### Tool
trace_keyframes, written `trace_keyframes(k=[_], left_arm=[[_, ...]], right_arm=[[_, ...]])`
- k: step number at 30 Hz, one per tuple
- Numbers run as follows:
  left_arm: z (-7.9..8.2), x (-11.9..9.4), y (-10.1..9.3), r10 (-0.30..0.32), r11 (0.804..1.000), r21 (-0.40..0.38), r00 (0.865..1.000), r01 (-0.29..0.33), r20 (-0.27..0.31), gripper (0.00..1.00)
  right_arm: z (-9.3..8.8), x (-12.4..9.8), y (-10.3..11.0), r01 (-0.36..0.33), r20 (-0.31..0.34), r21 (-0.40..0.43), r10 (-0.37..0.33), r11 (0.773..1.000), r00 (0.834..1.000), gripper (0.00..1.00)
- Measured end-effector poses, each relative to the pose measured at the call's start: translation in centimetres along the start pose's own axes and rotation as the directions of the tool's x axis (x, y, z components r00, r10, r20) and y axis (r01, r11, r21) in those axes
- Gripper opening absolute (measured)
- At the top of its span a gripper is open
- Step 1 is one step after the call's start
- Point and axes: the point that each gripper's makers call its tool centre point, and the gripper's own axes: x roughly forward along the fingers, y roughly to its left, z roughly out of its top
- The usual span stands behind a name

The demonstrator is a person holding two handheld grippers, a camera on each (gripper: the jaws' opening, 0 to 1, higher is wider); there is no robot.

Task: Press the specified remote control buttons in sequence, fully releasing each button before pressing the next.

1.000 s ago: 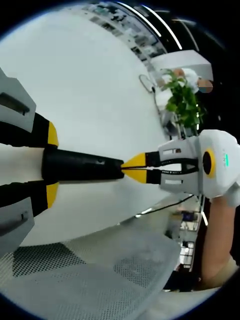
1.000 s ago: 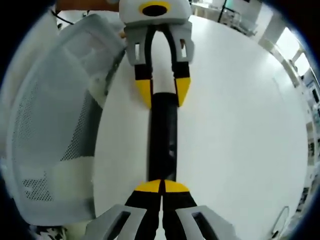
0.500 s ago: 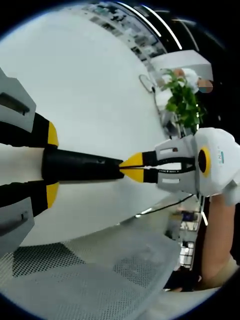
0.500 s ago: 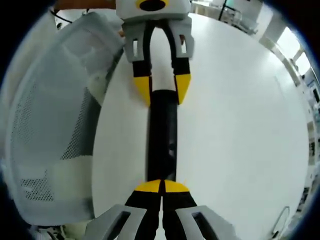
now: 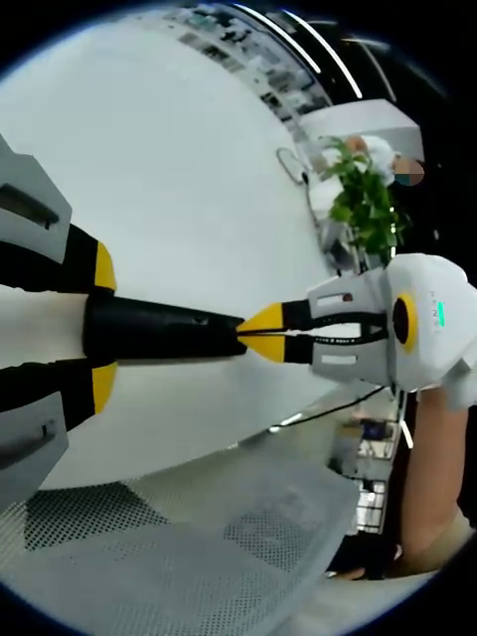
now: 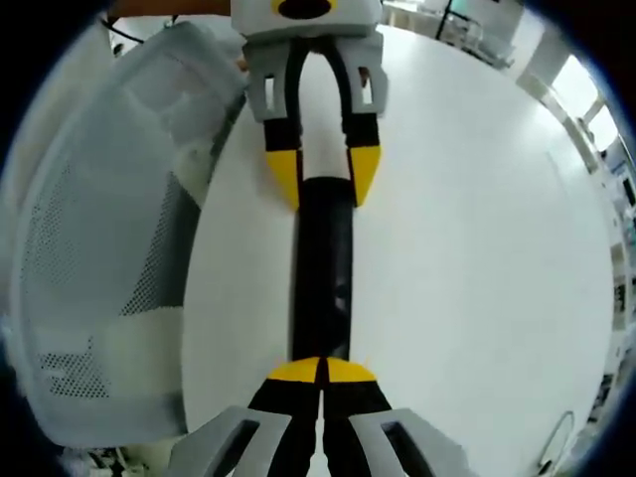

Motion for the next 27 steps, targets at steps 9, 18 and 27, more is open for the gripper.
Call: trace_keyframes(k=[9, 18, 27], left_arm=[[0.03, -0.02, -0.04, -0.002, 1.0, -0.002, 1.0, 0.002, -0.001, 0.24], [-0.14, 0.02, 0.1, -0.004, 1.0, -0.005, 1.0, 0.004, 0.0, 0.24], [-0.24, 0.1, 0.19, -0.006, 1.0, -0.01, 1.0, 0.006, 0.002, 0.24]], right_arm=[[-0.02, 0.05, -0.04, 0.002, -0.006, -0.004, -0.002, 1.0, 1.0, 0.0], [0.09, 0.02, 0.07, 0.002, -0.007, -0.003, -0.002, 1.0, 1.0, 0.0], [0.15, -0.08, 0.21, 0.007, -0.005, -0.006, -0.007, 1.0, 1.0, 0.0]])
